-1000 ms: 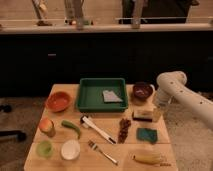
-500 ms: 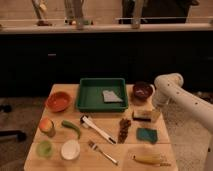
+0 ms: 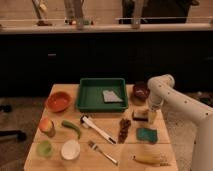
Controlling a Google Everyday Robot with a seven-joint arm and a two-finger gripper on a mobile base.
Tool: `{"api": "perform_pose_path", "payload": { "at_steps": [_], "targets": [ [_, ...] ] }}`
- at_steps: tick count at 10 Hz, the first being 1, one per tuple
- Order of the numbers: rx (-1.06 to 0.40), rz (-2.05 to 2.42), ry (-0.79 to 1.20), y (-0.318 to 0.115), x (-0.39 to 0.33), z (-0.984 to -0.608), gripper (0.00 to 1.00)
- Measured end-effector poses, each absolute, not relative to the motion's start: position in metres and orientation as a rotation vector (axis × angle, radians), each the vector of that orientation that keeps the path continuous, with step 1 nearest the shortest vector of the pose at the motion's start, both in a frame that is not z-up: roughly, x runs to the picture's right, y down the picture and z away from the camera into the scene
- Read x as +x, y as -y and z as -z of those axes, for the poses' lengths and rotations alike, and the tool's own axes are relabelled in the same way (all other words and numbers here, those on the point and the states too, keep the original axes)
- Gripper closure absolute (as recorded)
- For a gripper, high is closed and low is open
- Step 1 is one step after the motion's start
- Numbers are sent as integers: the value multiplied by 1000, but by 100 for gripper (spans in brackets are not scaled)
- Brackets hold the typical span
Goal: Wipe red bowl with eraser
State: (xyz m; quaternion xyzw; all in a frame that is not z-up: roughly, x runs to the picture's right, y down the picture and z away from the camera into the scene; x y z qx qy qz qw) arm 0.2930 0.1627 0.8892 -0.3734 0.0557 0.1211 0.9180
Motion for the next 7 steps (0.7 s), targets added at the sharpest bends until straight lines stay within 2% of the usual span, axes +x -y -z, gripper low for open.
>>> {"api": "perform_pose_path", "payload": {
  "at_steps": [2,3,5,7],
  "targets": [
    [-781,-246,-119,-165,294,-892,22],
    [-785,-242,-119,-166,294,-893,28],
    [-791,-243,-116,-166,293,-894,46],
    [-790,-251,-107,-165,296,-893,68]
  ]
}}
